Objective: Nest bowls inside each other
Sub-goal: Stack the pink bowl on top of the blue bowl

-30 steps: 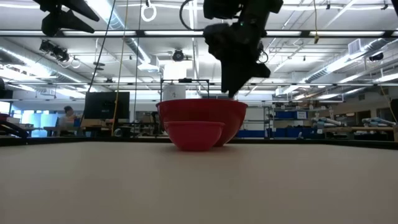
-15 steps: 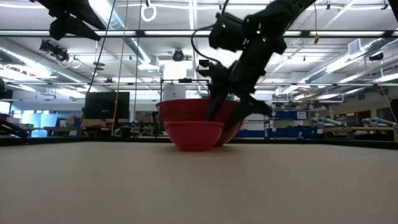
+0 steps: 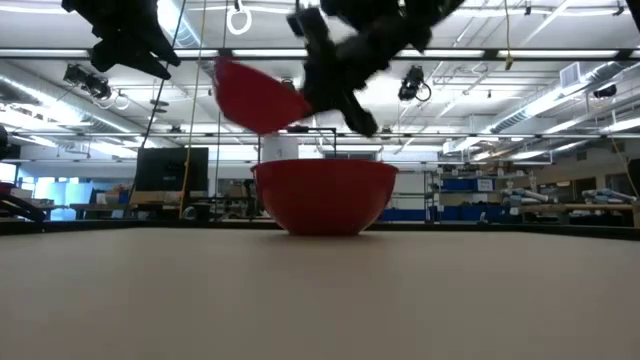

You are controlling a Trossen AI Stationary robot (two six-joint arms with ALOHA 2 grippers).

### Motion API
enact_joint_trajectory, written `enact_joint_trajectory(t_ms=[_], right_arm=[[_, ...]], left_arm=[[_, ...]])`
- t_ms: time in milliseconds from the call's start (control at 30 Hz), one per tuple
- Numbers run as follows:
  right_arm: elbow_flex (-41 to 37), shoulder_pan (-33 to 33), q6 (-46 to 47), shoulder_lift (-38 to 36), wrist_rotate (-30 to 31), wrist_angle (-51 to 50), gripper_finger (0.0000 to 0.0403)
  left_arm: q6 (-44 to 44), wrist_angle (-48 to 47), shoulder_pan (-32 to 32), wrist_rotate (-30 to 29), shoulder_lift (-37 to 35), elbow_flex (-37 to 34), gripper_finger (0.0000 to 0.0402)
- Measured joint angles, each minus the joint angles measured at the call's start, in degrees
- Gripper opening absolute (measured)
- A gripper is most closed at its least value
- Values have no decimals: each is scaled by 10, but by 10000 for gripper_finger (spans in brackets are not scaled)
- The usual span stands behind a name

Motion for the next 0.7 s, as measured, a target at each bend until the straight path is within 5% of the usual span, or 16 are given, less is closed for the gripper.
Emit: enact_joint_trajectory(t_ms=[200,300,400,700], right_arm=[[99,-50,-88,0,220,-62,22],[102,-102,-128,5,273,-118,28],[94,-151,-138,13,252,-173,39],[70,-193,-140,17,165,-120,65]], left_arm=[[-18,1,0,2,5,0,192],[-27,1,0,9,6,0,192],[-27,2,-3,15,6,0,192],[-38,26,-17,15,10,0,192]])
